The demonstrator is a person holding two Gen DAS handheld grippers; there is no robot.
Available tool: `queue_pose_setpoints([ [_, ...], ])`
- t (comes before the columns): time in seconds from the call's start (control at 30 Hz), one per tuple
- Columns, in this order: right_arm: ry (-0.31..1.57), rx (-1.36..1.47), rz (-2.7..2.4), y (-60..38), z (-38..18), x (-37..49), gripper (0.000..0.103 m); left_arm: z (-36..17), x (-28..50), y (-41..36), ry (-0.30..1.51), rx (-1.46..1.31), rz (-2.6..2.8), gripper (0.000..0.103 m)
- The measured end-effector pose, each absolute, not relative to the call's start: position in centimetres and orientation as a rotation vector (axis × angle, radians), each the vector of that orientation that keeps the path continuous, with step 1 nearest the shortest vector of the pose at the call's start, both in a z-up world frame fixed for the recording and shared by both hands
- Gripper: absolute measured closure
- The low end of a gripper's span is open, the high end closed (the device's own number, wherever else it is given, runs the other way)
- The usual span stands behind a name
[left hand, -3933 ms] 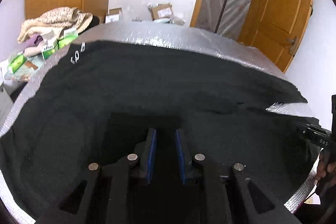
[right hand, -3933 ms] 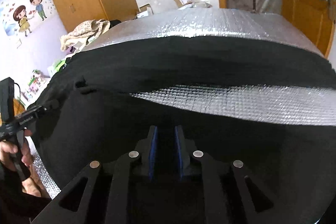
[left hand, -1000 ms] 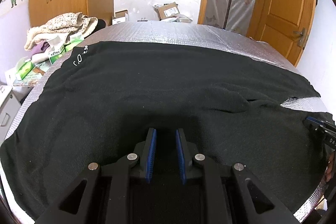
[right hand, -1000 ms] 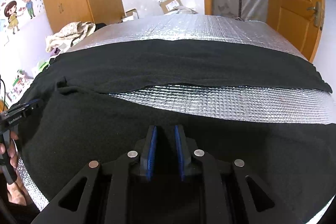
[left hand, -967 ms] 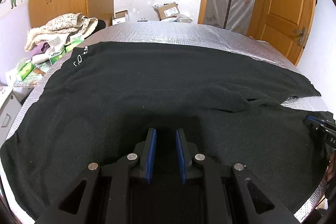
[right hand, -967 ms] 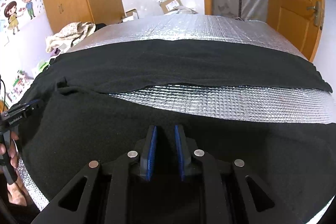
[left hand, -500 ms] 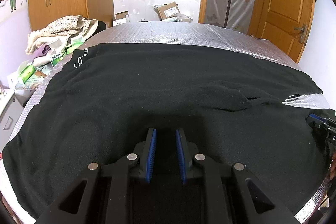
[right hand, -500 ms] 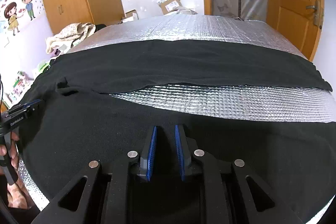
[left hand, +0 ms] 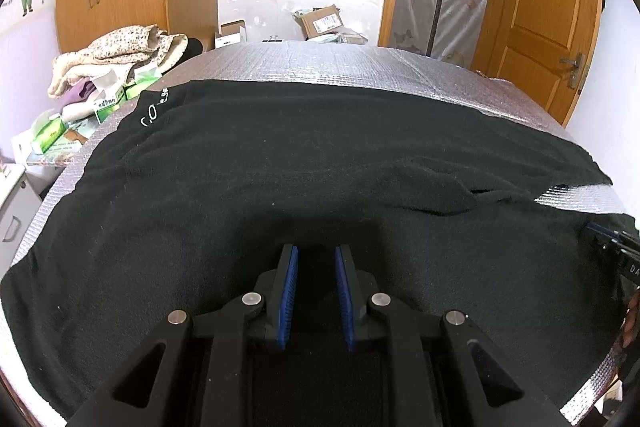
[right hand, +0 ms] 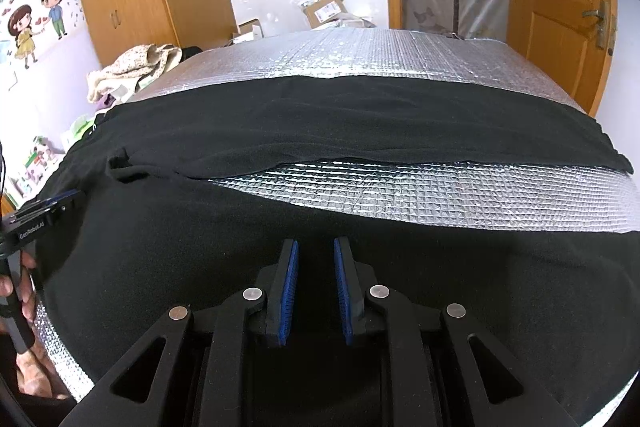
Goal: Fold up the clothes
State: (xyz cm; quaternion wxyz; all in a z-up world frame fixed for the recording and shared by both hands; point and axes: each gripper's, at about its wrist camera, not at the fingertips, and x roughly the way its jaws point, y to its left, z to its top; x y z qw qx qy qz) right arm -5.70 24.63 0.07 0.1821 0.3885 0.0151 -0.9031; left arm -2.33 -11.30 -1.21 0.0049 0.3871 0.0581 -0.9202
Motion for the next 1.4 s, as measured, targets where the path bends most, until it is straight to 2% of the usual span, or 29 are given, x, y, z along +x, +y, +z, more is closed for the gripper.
queue_pose_setpoints([
  [0.17,0.022,1.097,-2.544,24.8,0.1,-5.6,0.083,-1.2,-2.3,-11.5,0.223,1.208,-2.885,0.084],
  [0.8,-0.029,1.103,-2.519,25.2,0.2,-5.6,0.083,-1.1,-2.5,-11.0,0.164,1.230,-2.871,0.084],
  [0.93,-0.014,1.101,-2.465,25.0,1.6,-5.8,0.083,0.0,-2.4,-11.8,0.235,1.263,-2.917,0.084],
  [1.17,0.070,0.974,-2.409,22.7,5.4,-7.7,0.081,4.5,-3.8,-13.7,0.137,1.095,-2.957,0.084],
  [1.4,0.220,0.813,-2.322,19.6,8.3,-10.2,0.078,6.3,-7.4,-16.1,-0.012,1.096,-2.957,0.082],
])
